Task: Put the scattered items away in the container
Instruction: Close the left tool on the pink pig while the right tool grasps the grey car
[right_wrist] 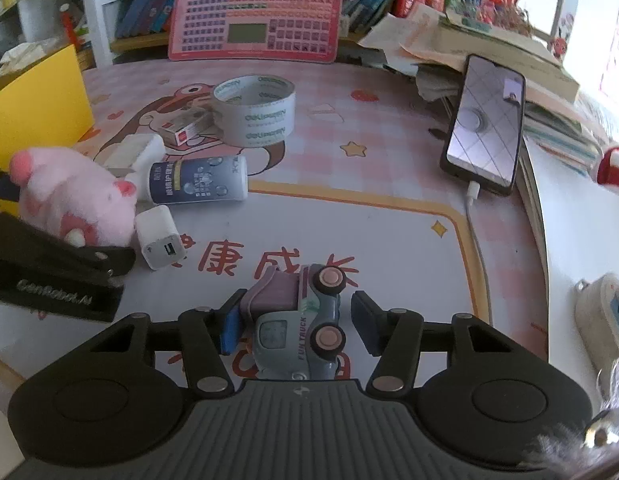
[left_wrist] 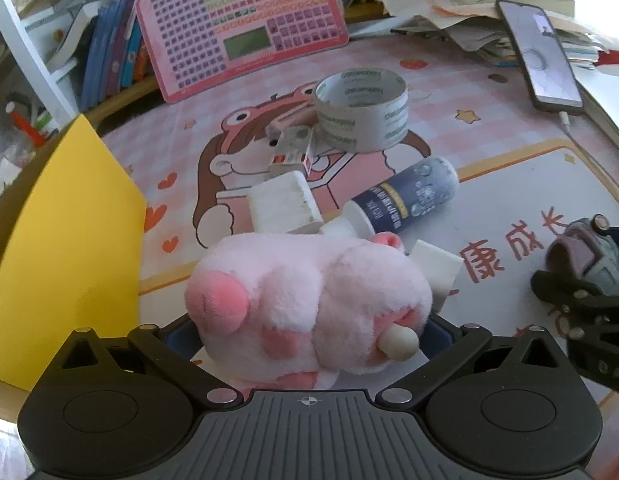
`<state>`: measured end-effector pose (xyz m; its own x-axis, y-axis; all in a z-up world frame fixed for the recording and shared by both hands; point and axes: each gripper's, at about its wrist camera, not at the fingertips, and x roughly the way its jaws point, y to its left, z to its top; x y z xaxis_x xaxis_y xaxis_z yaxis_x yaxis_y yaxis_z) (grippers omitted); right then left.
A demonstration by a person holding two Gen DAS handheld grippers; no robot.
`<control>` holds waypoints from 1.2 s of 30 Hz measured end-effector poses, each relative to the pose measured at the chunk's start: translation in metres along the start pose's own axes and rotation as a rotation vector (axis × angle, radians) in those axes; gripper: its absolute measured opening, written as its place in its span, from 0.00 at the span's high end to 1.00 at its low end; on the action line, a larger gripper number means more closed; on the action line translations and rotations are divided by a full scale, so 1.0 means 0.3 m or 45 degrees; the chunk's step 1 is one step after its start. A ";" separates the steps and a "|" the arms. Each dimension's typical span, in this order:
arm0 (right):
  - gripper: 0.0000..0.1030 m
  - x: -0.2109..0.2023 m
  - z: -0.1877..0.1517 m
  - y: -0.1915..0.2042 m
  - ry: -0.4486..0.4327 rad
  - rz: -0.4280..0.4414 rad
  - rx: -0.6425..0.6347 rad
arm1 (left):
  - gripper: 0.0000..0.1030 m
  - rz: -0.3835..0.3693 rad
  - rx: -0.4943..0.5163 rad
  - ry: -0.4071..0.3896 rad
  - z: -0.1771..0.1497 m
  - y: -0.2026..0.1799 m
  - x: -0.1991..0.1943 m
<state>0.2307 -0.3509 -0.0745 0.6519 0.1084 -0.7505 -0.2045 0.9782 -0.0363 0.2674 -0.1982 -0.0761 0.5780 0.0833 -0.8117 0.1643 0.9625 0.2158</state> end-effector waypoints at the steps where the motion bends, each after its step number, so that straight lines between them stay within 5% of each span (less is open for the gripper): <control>1: 0.48 -0.001 -0.001 0.000 -0.005 0.000 -0.005 | 0.00 -0.005 -0.018 0.004 0.000 0.004 0.005; 20: 0.58 -0.025 -0.009 0.013 0.038 0.006 0.019 | 0.07 -0.087 -0.128 -0.008 -0.034 0.069 -0.063; 36: 0.58 -0.189 -0.035 0.152 0.032 0.006 0.064 | 0.07 -0.220 -0.188 -0.080 -0.180 0.182 -0.227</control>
<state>0.1767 -0.3142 -0.0405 0.6322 0.1094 -0.7670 -0.1704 0.9854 0.0001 0.1938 -0.1375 -0.0384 0.6010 -0.0978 -0.7932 0.1489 0.9888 -0.0092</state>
